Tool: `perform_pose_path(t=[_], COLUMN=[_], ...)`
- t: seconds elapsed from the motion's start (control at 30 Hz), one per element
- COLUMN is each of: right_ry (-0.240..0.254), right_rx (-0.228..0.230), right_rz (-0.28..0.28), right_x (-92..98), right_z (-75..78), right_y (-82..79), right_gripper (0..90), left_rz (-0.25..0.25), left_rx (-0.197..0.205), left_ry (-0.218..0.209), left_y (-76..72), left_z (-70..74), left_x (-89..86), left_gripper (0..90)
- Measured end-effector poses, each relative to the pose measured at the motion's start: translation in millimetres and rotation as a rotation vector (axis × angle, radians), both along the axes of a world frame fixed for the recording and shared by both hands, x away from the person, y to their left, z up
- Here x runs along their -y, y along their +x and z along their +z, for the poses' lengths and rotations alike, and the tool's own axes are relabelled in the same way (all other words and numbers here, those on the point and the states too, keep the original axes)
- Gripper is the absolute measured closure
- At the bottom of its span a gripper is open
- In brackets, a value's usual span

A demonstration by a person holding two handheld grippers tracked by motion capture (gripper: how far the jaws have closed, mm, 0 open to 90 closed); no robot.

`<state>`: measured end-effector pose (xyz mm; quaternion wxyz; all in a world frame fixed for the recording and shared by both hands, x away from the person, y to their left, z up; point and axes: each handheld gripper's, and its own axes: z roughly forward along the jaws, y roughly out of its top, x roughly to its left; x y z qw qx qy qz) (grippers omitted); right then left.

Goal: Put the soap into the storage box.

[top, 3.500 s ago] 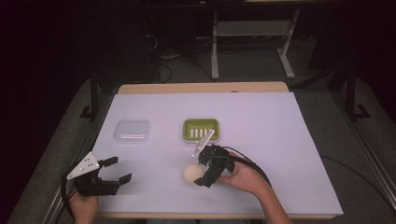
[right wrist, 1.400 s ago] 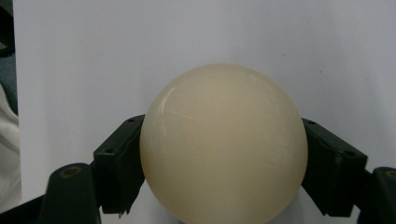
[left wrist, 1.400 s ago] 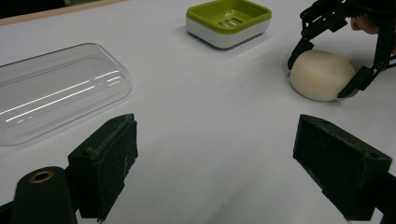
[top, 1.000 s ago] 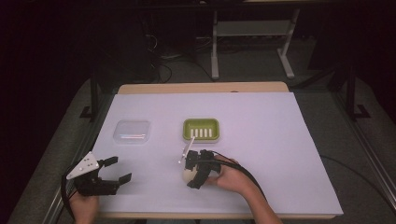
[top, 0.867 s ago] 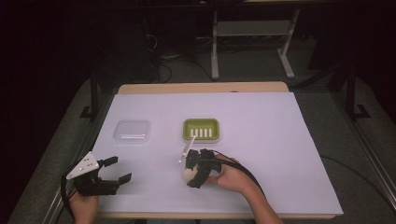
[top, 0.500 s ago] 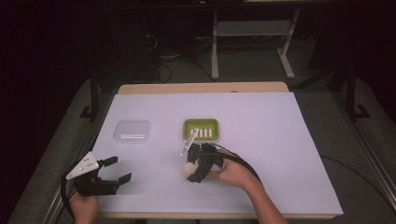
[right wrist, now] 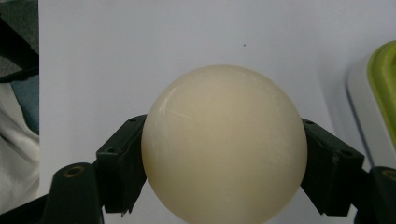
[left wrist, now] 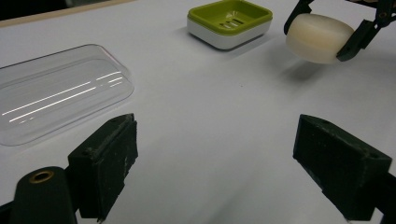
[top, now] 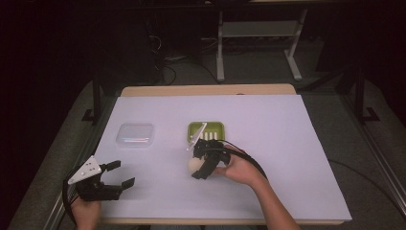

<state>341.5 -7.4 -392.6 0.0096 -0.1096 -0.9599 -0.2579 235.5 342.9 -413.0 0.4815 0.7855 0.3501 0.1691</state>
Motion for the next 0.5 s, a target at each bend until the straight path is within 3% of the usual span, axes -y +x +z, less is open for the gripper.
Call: perform_pose_path(t=[0.5], right_ry=[0.030], right_rx=[0.006], right_rz=[-0.029], right_x=[9.2], right_z=[16.1], right_y=[15.6], right_gripper=[24.2], left_rz=[0.001], left_rx=[0.001], left_ry=[-0.006], left_y=[0.0], left_z=[-0.1], left_x=[1.4], left_gripper=[13.3])
